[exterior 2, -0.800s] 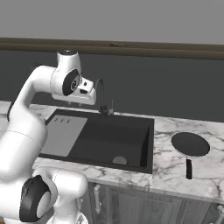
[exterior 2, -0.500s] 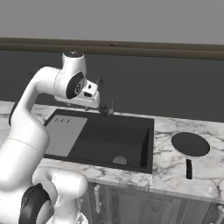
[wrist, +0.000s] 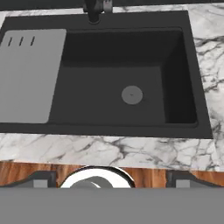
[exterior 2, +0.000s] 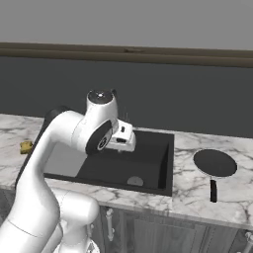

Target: Pick the pan and sponge and place them into the sink. Then turn on the water.

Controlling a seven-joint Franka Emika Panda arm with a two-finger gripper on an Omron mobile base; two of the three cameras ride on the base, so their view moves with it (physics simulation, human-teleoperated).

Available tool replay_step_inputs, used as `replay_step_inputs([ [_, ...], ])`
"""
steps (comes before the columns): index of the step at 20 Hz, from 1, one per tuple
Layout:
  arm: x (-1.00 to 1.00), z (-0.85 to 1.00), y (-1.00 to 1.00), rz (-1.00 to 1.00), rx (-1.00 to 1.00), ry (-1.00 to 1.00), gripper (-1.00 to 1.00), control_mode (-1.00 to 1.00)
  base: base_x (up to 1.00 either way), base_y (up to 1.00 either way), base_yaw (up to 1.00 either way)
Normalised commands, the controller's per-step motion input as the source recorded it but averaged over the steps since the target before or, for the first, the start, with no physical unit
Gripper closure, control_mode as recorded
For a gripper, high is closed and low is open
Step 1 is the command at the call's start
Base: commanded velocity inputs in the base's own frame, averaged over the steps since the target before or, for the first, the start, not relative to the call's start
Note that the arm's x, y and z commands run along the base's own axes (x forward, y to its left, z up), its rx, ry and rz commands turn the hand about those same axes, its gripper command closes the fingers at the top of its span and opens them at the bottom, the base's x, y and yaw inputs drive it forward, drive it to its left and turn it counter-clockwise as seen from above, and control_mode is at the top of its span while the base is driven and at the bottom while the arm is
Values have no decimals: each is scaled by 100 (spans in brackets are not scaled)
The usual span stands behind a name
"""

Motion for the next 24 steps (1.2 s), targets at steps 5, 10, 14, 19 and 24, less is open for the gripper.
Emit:
replay_step_inputs([
  [5,-10,-46,-100,-8,-16,4,-100,-100,0,0,0],
  [10,17,-24,-100,-25,-2,25,-100,-100,0,0,0],
  [14,24,-19,-100,-33,0,33,-100,-100,0,0,0],
  [19,35,-28,-100,-21,3,25,-100,-100,0,0,0],
  [24,33,-36,-100,-4,3,2,-100,-100,0,0,0],
])
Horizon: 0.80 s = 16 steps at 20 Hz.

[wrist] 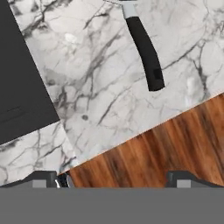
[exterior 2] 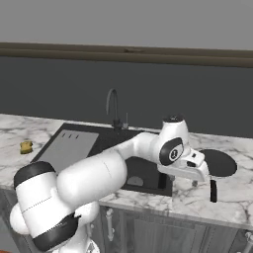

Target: Pick the pan and sponge and place them into the sink. Then turn on the water.

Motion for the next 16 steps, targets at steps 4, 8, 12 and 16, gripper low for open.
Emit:
replay_step_inputs([
  [4,20,-43,-95,0,0,-16,-100,-100,0,0,0],
  [8,27,-21,-76,0,0,-9,-100,-100,0,0,0],
  [12,28,-17,-52,1,0,0,-100,-100,0,0,0],
  [16,31,-29,-32,2,0,0,-100,-100,0,0,0],
])
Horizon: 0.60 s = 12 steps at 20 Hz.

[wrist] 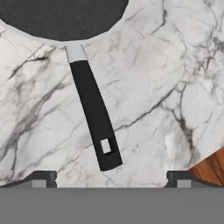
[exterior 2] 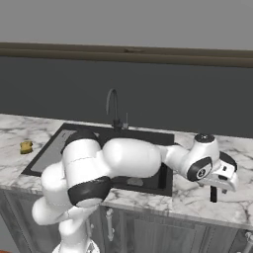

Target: Pick the pan and sponge and place them into the sink. Then turn on the water.

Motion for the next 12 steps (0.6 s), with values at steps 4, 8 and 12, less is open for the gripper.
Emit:
replay_step_inputs([
  [4,23,-37,-13,3,0,0,-100,-100,0,0,0],
  [8,22,-27,-17,3,1,0,-100,-100,0,0,0],
  [12,5,-32,-8,3,1,0,-100,-100,0,0,0],
])
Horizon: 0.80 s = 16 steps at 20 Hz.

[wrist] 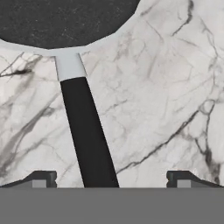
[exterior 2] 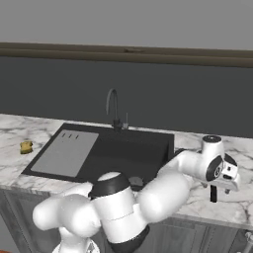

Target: Pick the pan and sponge and place them into the sink. Then turn on the water.

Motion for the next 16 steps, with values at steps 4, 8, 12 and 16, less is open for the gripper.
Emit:
replay_step_inputs([
  [4,0,-44,-4,4,1,0,-100,-100,0,0,0],
  [8,-5,-37,2,8,0,0,-100,-100,0,0,0],
  [12,-6,-3,35,8,0,0,100,-100,0,0,0],
  [16,-5,0,10,11,2,0,100,-100,0,0,0],
])
